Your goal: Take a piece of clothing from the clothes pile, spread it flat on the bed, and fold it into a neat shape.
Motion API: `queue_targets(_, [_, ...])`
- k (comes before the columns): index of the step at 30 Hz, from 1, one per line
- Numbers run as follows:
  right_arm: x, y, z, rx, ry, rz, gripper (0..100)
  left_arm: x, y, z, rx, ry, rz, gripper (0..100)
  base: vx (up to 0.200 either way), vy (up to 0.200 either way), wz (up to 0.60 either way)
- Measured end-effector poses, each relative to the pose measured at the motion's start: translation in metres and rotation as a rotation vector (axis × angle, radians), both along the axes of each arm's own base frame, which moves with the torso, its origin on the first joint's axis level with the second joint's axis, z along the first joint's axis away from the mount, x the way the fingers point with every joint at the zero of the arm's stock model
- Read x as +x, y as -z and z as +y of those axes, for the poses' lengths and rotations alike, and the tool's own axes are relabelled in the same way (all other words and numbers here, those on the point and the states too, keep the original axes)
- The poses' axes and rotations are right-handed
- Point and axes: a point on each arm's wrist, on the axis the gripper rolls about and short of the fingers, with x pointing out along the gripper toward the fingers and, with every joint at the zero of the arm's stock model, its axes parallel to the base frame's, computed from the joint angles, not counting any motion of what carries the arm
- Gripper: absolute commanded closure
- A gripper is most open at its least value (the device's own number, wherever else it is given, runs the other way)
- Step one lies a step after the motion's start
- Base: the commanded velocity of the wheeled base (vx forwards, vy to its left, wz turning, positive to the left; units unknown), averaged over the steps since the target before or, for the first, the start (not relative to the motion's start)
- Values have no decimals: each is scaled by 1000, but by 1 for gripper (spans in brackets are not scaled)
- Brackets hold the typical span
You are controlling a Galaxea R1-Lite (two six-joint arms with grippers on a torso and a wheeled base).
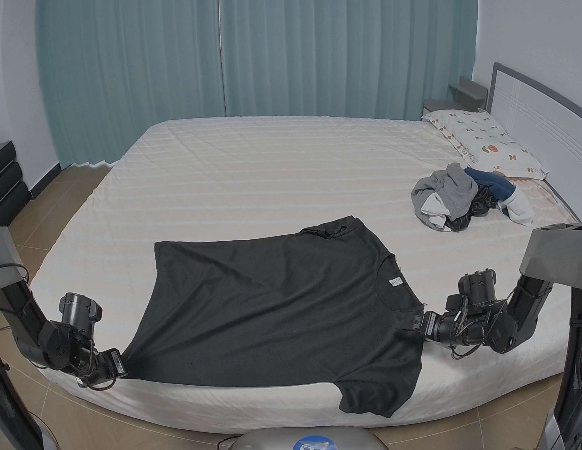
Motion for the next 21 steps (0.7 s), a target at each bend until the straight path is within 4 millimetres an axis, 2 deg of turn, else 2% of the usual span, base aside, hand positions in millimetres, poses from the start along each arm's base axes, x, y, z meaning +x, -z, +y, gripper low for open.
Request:
queue_targets(8, [-9, 6, 2, -55, -62, 15, 0, 0, 0, 3, 4, -2, 6, 100, 0, 0, 0])
queue_targets(9, [-9, 6, 3, -57, -65, 16, 100, 0, 1, 3, 4, -3, 6, 100, 0, 0, 0])
queue_targets(16, [-12, 11, 7, -99, -75, 23, 100, 0, 1, 4, 3, -5, 7, 100, 0, 0, 0])
queue_targets(21, [-21, 15, 5, -150, -125, 83, 100, 0, 1, 5, 3, -5, 6, 100, 0, 0, 0])
